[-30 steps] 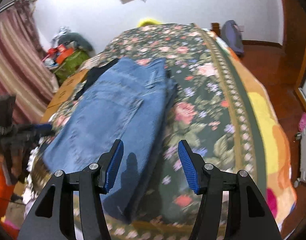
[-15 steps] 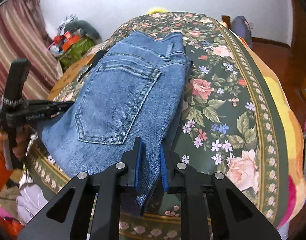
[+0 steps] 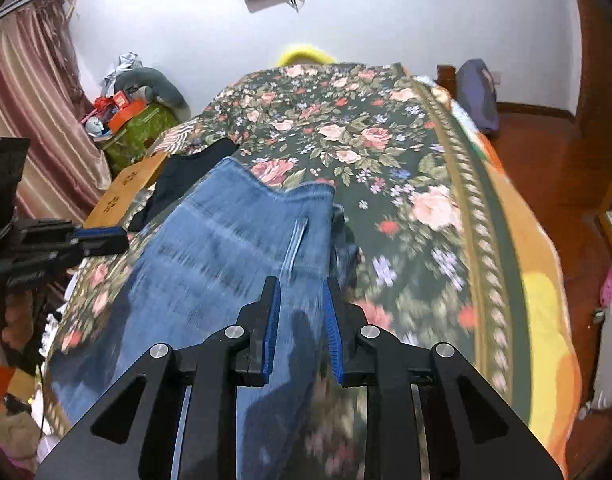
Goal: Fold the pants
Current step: 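Grasp the jeans waistband with the left gripper while the right gripper grasps the back pocket edge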
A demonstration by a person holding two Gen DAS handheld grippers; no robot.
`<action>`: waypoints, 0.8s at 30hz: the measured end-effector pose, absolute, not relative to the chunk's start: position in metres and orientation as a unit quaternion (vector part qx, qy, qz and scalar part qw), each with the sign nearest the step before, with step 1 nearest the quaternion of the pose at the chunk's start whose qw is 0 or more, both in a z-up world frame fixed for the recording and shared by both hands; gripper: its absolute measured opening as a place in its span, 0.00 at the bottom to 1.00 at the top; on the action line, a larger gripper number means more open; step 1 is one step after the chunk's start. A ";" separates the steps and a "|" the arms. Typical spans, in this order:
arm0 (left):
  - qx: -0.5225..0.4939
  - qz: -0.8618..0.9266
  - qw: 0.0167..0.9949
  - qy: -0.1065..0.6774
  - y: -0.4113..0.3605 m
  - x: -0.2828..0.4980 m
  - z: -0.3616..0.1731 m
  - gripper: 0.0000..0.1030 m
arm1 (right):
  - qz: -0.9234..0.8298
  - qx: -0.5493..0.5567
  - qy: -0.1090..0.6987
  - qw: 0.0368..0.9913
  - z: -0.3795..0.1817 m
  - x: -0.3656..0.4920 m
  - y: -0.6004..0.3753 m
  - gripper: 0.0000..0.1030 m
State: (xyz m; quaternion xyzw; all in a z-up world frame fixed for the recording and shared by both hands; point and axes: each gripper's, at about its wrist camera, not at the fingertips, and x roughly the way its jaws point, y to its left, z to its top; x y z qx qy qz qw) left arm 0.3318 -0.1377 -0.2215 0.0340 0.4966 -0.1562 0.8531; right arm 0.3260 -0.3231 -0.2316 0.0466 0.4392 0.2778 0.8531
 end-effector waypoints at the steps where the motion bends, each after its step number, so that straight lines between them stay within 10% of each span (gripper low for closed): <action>1: 0.040 -0.159 0.851 0.498 -0.144 0.338 -0.226 0.09 | 0.276 0.048 0.442 0.852 -0.234 0.332 -0.322 0.23; 5: 0.063 -0.158 0.852 0.496 -0.159 0.356 -0.245 0.12 | 0.280 0.051 0.455 0.844 -0.255 0.360 -0.308 0.32; 18: 0.053 -0.126 0.848 0.512 -0.139 0.367 -0.256 0.15 | 0.275 -0.005 0.452 0.849 -0.254 0.361 -0.301 0.18; 21: 0.057 -0.120 0.859 0.494 -0.132 0.350 -0.237 0.39 | 0.271 -0.012 0.445 0.854 -0.238 0.346 -0.309 0.22; 24: 0.046 -0.117 0.872 0.473 -0.121 0.330 -0.218 0.65 | 0.280 -0.011 0.437 0.855 -0.220 0.321 -0.319 0.46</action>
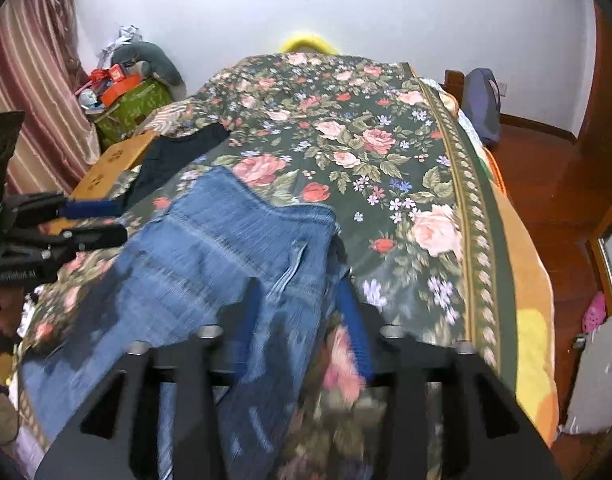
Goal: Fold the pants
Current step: 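Grasp the jeans waistband with the left gripper while the right gripper grasps the back pocket edge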
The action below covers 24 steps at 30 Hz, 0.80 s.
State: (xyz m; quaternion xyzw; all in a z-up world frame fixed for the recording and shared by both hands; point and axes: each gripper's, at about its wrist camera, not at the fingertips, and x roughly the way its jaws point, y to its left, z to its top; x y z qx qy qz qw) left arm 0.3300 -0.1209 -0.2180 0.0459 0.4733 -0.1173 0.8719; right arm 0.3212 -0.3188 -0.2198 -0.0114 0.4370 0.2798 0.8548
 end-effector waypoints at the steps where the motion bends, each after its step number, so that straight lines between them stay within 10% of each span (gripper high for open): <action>1: 0.045 -0.117 0.874 0.470 -0.118 0.324 -0.214 0.70 | 0.282 -0.011 0.432 0.857 -0.216 0.315 -0.320 0.53; 6: 0.040 -0.131 0.859 0.494 -0.115 0.296 -0.218 0.80 | 0.296 0.004 0.441 0.847 -0.214 0.275 -0.325 0.76; 24: -0.032 -0.198 0.769 0.607 -0.129 0.315 -0.285 0.90 | 0.341 0.120 0.532 0.766 -0.286 0.283 -0.319 0.82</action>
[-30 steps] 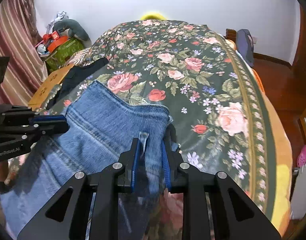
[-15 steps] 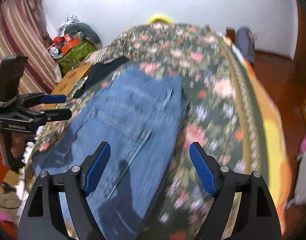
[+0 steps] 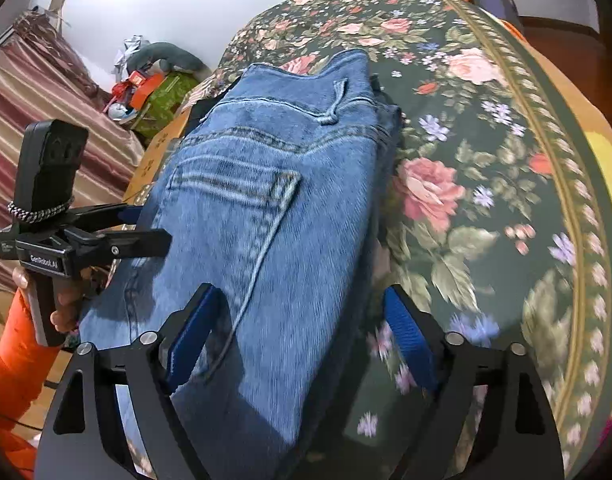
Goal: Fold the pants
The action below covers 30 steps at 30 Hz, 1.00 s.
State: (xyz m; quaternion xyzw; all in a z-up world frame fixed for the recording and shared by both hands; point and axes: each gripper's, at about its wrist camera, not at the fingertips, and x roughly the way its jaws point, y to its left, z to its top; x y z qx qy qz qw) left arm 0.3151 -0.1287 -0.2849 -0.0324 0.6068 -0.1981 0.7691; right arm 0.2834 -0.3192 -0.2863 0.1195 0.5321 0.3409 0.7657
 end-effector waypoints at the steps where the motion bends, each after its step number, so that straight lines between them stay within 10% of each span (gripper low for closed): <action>1: -0.030 -0.199 0.766 0.610 -0.132 0.317 -0.287 0.92 | 0.345 0.117 0.531 0.765 -0.287 0.286 -0.316 0.82; 6: -0.029 -0.210 0.752 0.624 -0.139 0.334 -0.293 0.93 | 0.370 0.114 0.528 0.756 -0.289 0.302 -0.297 0.80; 14: -0.053 -0.209 0.767 0.605 -0.127 0.332 -0.278 0.54 | 0.365 0.102 0.520 0.766 -0.277 0.304 -0.301 0.45; 30: -0.021 -0.194 0.828 0.525 -0.106 0.250 -0.205 0.36 | 0.421 0.071 0.457 0.781 -0.214 0.248 -0.282 0.23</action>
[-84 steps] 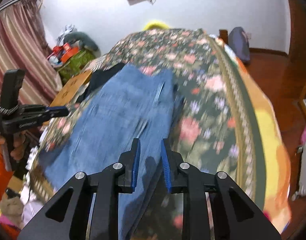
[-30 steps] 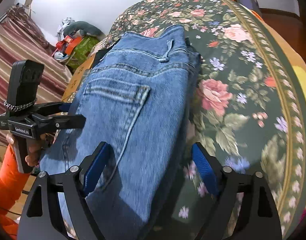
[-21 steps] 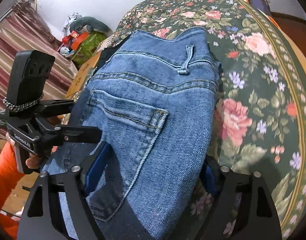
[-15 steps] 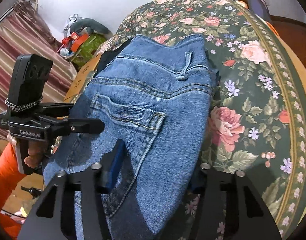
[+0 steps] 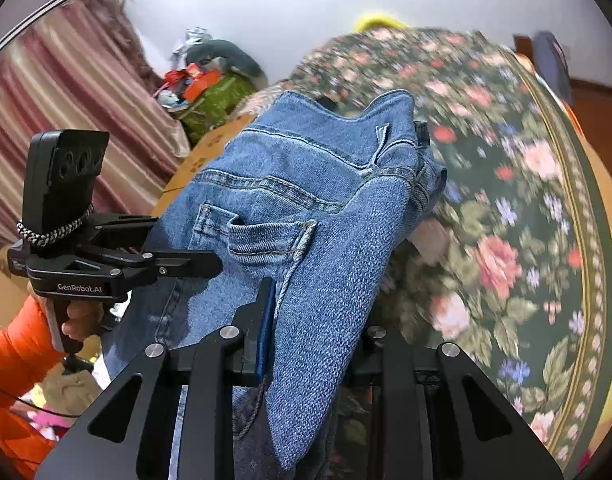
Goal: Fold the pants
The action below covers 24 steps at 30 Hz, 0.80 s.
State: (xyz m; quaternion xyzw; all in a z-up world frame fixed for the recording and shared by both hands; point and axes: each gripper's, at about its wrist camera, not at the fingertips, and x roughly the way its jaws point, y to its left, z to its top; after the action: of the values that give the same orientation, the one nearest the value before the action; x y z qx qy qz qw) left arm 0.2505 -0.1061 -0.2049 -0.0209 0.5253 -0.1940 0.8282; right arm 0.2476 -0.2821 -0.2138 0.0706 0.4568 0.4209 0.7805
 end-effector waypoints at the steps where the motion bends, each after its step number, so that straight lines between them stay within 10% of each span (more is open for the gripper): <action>1: -0.022 -0.190 0.834 0.518 -0.102 0.249 -0.197 0.36 | 0.425 0.069 0.450 0.782 -0.208 0.249 -0.278 0.23; 24: -0.055 -0.061 0.921 0.380 0.097 0.375 -0.108 0.35 | 0.476 0.000 0.326 0.817 -0.124 0.393 -0.069 0.23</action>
State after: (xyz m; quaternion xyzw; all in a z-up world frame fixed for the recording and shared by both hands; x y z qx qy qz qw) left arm 0.3748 0.0970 -0.1083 -0.0546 0.3803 -0.0613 0.9212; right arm 0.3931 -0.0690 -0.1242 -0.0004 0.3257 0.4763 0.8167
